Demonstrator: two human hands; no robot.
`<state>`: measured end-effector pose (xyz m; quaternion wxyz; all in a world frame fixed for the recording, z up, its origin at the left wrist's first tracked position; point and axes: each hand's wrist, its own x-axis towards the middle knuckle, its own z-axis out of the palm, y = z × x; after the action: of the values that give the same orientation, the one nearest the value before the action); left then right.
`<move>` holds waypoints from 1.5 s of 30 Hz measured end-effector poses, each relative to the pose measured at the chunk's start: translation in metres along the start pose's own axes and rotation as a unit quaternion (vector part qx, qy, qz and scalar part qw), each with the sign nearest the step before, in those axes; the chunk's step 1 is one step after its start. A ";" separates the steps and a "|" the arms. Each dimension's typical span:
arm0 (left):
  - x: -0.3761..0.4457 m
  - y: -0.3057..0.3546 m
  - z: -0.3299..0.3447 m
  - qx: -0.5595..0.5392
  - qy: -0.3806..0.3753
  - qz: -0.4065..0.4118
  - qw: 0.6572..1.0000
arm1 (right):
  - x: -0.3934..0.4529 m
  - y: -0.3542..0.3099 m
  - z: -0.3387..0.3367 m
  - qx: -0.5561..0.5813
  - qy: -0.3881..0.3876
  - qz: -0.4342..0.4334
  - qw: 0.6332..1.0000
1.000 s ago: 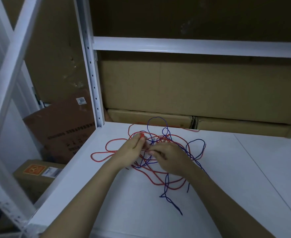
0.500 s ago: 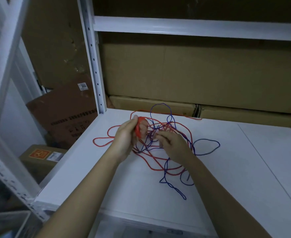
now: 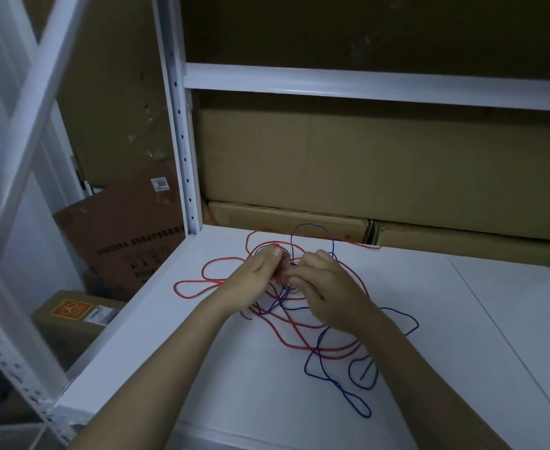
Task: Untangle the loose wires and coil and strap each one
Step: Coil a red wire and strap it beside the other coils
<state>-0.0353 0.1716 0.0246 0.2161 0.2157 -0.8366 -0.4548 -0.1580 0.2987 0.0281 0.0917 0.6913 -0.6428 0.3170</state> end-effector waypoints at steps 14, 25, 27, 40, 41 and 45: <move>-0.028 0.016 -0.005 -0.355 -0.009 -0.003 0.935 | 0.004 -0.021 0.023 0.277 0.162 0.129 0.938; -0.036 -0.006 -0.027 -0.447 -0.047 -0.022 0.893 | 0.014 -0.050 0.053 0.338 0.114 0.233 0.905; -0.040 -0.012 -0.033 -0.456 -0.069 -0.035 0.887 | 0.013 -0.056 0.062 0.301 0.106 0.238 0.917; -0.057 -0.027 -0.038 -0.140 -0.069 0.068 0.985 | -0.006 -0.089 0.065 0.146 0.178 0.308 0.923; -0.056 -0.027 -0.037 -0.105 -0.069 0.064 0.990 | -0.011 -0.091 0.061 0.118 0.187 0.301 0.928; -0.051 -0.015 -0.023 -0.011 -0.091 0.089 0.992 | -0.035 -0.091 0.043 0.081 0.212 0.297 0.928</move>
<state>0.0211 0.1776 0.0147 0.1809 0.0954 -0.8638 -0.4605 -0.0572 0.3191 0.0009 0.0709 0.3905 -0.7567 0.5194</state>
